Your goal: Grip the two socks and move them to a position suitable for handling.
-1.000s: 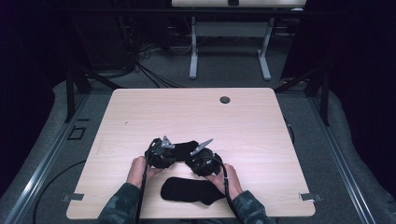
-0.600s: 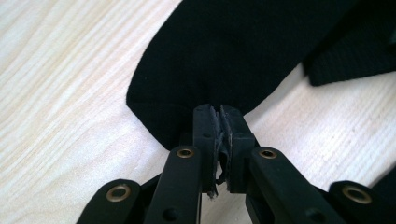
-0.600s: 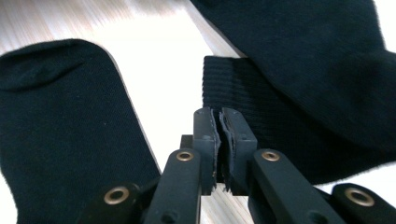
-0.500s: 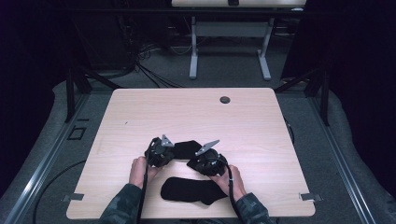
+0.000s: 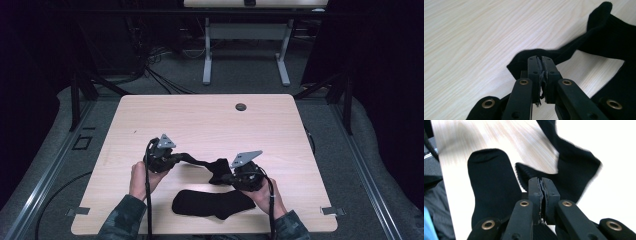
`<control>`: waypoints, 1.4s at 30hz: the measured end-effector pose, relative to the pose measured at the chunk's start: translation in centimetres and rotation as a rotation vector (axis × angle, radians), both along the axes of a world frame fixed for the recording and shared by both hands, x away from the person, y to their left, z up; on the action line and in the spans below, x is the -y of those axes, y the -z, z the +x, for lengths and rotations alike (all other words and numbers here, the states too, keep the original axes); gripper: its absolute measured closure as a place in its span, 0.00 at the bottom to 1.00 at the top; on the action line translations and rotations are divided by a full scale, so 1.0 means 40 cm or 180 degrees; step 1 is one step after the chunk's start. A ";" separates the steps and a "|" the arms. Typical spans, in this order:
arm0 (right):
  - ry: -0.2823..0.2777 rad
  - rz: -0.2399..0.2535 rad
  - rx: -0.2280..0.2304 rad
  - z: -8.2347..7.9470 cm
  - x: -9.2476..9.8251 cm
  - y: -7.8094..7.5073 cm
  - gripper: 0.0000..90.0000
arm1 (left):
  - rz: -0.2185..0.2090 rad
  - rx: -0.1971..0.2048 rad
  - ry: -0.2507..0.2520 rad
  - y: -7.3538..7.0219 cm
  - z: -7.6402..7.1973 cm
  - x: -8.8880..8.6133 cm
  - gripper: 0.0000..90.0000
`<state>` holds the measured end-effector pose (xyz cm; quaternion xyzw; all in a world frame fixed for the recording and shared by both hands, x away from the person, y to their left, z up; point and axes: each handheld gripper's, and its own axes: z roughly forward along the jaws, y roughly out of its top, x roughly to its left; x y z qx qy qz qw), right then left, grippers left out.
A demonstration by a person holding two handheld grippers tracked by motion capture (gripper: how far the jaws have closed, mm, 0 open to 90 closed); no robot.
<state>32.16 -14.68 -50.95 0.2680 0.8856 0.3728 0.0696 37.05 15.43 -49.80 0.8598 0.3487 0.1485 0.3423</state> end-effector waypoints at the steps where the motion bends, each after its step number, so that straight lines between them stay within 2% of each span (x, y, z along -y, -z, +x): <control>1: 0.0003 -0.0010 -0.0034 0.000 0.026 -0.002 0.96 | -0.0024 -0.0083 -0.0013 -0.003 0.003 -0.012 0.96; 2: 0.0003 -0.0010 -0.0034 0.000 0.026 -0.002 0.96 | -0.0024 -0.0083 -0.0013 -0.003 0.003 -0.012 0.96; 6: 0.0083 -0.0097 -0.0163 0.022 0.079 0.024 0.96 | -0.0004 -0.0230 -0.0089 0.011 0.011 -0.021 0.96; 7: 0.0102 -0.0132 -0.0217 0.031 0.085 0.034 0.96 | -0.0010 -0.0331 -0.0104 0.028 0.020 -0.022 0.96; 9: 0.0168 -0.0159 -0.0278 0.050 0.090 0.059 0.96 | 0.0009 -0.0420 -0.0106 0.047 0.030 -0.019 0.96; 10: 0.0168 -0.0159 -0.0278 0.050 0.090 0.059 0.96 | 0.0009 -0.0420 -0.0106 0.047 0.030 -0.019 0.96; 12: 0.0218 -0.0256 -0.0331 0.070 0.090 0.086 0.96 | 0.0027 -0.0480 -0.0122 0.066 0.038 -0.015 0.96; 13: 0.0204 -0.0243 -0.0361 0.076 0.089 0.094 0.96 | 0.0019 -0.0508 -0.0133 0.076 0.043 -0.014 0.96; 15: 0.0288 -0.0297 -0.0379 0.089 0.084 0.113 0.95 | 0.0022 -0.0547 -0.0152 0.086 0.050 -0.013 0.96; 16: 0.0342 -0.0287 -0.0407 0.098 0.085 0.119 0.90 | 0.0002 -0.0570 -0.0183 0.097 0.056 -0.013 0.95; 17: 0.0342 -0.0287 -0.0407 0.098 0.085 0.119 0.90 | 0.0002 -0.0570 -0.0183 0.097 0.056 -0.013 0.95; 18: 0.0408 -0.0285 -0.0408 0.104 0.092 0.120 0.84 | -0.0012 -0.0601 -0.0179 0.103 0.060 -0.015 0.95; 21: 0.0482 -0.0278 -0.0424 0.106 0.098 0.119 0.81 | -0.0009 -0.0617 -0.0167 0.107 0.061 -0.016 0.95; 22: 0.0502 -0.0299 -0.0459 0.109 0.108 0.118 0.76 | -0.0007 -0.0624 -0.0165 0.110 0.059 -0.015 0.95; 25: 0.0518 -0.0284 -0.0484 0.109 0.118 0.118 0.74 | 0.0019 -0.0680 -0.0133 0.121 0.056 -0.015 0.94; 26: 0.0579 -0.0241 -0.0508 0.110 0.131 0.114 0.71 | 0.0037 -0.0713 -0.0119 0.126 0.055 -0.016 0.94; 29: 0.0621 -0.0182 -0.0532 0.110 0.141 0.110 0.69 | 0.0013 -0.0773 -0.0088 0.134 0.052 -0.020 0.92; 31: 0.0707 -0.0110 -0.0577 0.109 0.150 0.104 0.65 | -0.0009 -0.0801 -0.0097 0.135 0.049 -0.024 0.86; 32: 0.0758 -0.0009 -0.0615 0.109 0.156 0.100 0.63 | -0.0036 -0.0795 -0.0090 0.132 0.046 -0.028 0.78; 35: 0.0807 0.0026 -0.0655 0.109 0.158 0.094 0.61 | -0.0093 -0.0774 -0.0094 0.119 0.039 -0.041 0.72; 36: 0.0829 0.0088 -0.0708 0.114 0.159 0.086 0.60 | -0.0147 -0.0770 -0.0143 0.111 0.039 -0.050 0.66; 37: 0.0829 0.0088 -0.0708 0.114 0.159 0.086 0.60 | -0.0147 -0.0770 -0.0143 0.111 0.039 -0.050 0.65; 40: 0.0896 0.0124 -0.0785 0.125 0.151 0.081 0.59 | -0.0221 -0.0730 -0.0283 0.100 0.053 -0.063 0.60; 42: 0.0938 0.0099 -0.0832 0.134 0.139 0.082 0.59 | -0.0174 -0.0688 -0.0355 0.097 0.064 -0.062 0.56</control>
